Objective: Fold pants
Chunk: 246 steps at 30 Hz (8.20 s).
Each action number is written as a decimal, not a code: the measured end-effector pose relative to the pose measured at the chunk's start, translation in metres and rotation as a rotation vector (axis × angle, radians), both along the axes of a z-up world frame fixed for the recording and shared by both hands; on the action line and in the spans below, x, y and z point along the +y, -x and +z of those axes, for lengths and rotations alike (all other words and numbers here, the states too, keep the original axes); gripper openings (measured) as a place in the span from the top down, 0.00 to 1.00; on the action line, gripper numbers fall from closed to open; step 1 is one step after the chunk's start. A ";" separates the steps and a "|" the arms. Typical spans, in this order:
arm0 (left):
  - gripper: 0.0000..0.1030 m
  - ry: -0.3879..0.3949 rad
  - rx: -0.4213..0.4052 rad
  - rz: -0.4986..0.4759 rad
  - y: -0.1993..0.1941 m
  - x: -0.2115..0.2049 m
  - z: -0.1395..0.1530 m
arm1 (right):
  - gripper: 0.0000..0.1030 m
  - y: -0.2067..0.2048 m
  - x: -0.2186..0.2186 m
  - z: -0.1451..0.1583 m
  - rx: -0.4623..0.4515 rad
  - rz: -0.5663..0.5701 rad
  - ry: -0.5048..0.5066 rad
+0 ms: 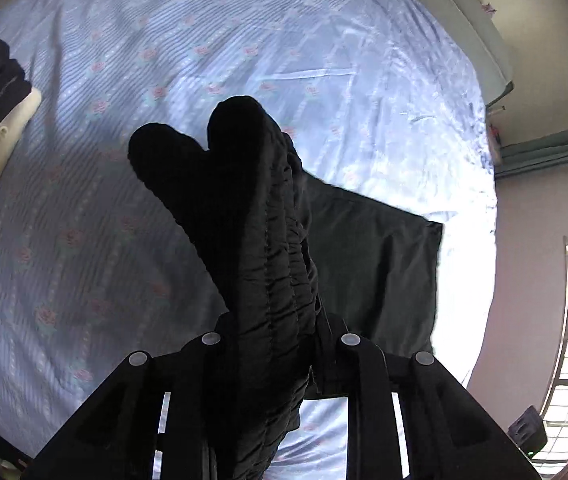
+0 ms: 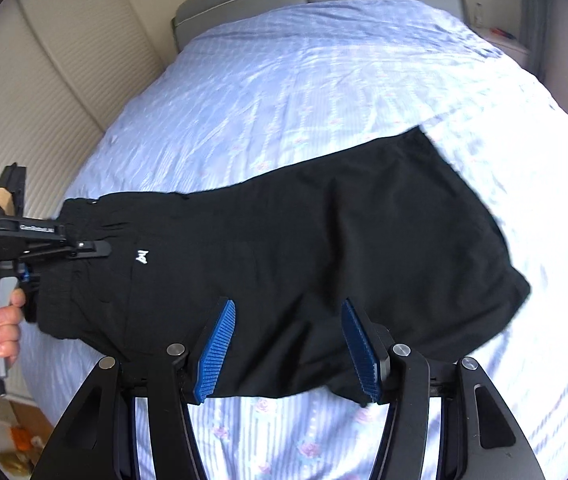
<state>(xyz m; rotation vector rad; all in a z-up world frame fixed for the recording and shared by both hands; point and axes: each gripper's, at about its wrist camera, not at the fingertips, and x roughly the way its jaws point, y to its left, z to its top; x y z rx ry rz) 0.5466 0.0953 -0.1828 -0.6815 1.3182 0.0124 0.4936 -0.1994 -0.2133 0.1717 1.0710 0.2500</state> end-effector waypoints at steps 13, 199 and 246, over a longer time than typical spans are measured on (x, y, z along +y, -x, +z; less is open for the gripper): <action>0.76 -0.079 0.053 -0.185 -0.104 -0.229 -0.026 | 0.45 0.029 -0.154 0.049 -0.127 -0.377 0.099; 0.92 -0.069 -0.386 -0.470 0.133 0.016 0.086 | 0.86 0.152 0.021 0.111 -0.056 -0.335 -0.205; 0.92 -0.031 -0.515 -0.188 0.344 0.510 0.199 | 0.86 0.331 0.506 0.226 -0.124 0.099 -0.227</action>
